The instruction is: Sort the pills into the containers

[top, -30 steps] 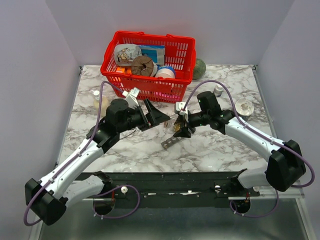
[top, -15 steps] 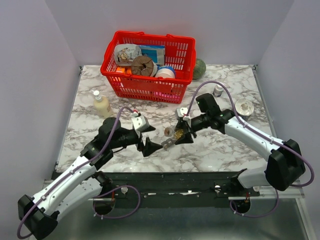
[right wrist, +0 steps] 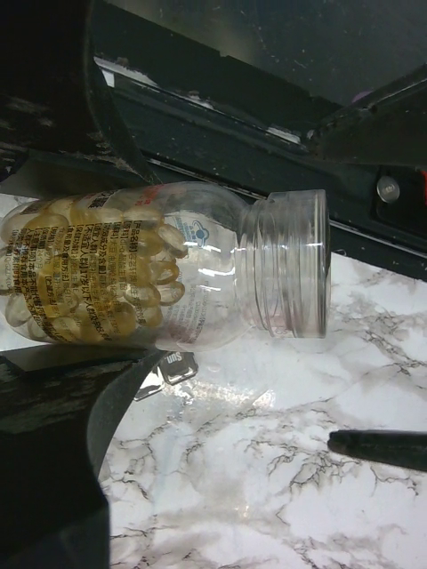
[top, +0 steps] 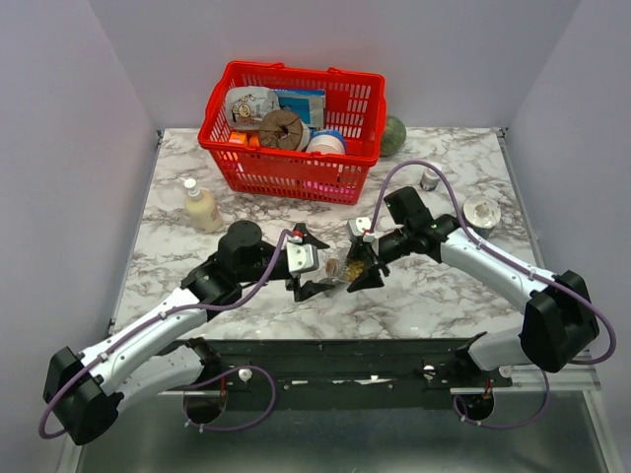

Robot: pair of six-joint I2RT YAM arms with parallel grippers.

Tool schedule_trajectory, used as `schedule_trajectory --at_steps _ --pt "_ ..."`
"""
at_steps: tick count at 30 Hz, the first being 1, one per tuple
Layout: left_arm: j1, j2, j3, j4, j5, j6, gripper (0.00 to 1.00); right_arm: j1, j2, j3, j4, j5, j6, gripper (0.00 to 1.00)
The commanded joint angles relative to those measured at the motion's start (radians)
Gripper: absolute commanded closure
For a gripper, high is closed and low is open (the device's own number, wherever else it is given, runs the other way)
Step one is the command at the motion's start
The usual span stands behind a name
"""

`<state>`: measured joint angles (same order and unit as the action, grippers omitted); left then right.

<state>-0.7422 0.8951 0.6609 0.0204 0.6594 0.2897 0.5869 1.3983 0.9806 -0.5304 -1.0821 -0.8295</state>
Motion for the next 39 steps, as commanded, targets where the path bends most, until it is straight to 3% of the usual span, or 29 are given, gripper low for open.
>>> schedule_trajectory --at_steps 1,6,12,13,15,16,18,22,26,29,30,34,39 --pt "-0.029 0.033 0.055 -0.019 -0.004 0.117 0.10 0.001 0.011 0.036 -0.028 -0.059 -0.034 0.96" --pt "-0.054 0.062 0.075 -0.054 -0.040 0.129 0.18 -0.001 0.014 0.041 -0.033 -0.058 -0.034 0.96" --pt "-0.075 0.097 0.106 -0.125 -0.066 0.125 0.42 -0.001 0.013 0.041 -0.033 -0.056 -0.034 0.96" --pt "-0.075 0.094 0.105 -0.128 -0.070 0.121 0.53 -0.001 0.013 0.041 -0.033 -0.056 -0.033 0.96" --pt "-0.077 0.087 0.101 -0.128 -0.081 0.105 0.65 -0.001 0.014 0.041 -0.033 -0.055 -0.034 0.96" --pt "-0.077 0.081 0.101 -0.126 -0.086 0.074 0.83 -0.001 0.014 0.040 -0.033 -0.050 -0.034 0.96" --pt "-0.077 0.076 0.106 -0.122 -0.107 0.020 1.00 -0.001 0.018 0.041 -0.029 -0.044 -0.023 0.96" --pt "-0.075 0.109 0.173 -0.148 -0.197 -0.249 1.00 -0.001 0.008 0.032 0.036 0.028 0.027 0.96" --pt "-0.045 0.198 0.267 -0.296 -0.251 -0.741 1.00 -0.001 -0.024 -0.013 0.150 0.129 0.110 0.96" --pt "0.001 0.222 0.244 -0.259 -0.167 -1.028 1.00 -0.001 -0.041 -0.023 0.201 0.185 0.148 0.96" --pt "0.007 0.219 0.234 -0.249 -0.165 -1.208 1.00 -0.001 -0.042 -0.026 0.208 0.197 0.162 0.96" --pt "0.013 0.182 0.233 -0.263 -0.225 -1.452 1.00 0.001 -0.038 -0.028 0.239 0.263 0.187 0.96" --pt "0.027 0.145 0.258 -0.315 -0.323 -1.578 1.00 -0.001 -0.036 -0.026 0.248 0.295 0.205 0.96"
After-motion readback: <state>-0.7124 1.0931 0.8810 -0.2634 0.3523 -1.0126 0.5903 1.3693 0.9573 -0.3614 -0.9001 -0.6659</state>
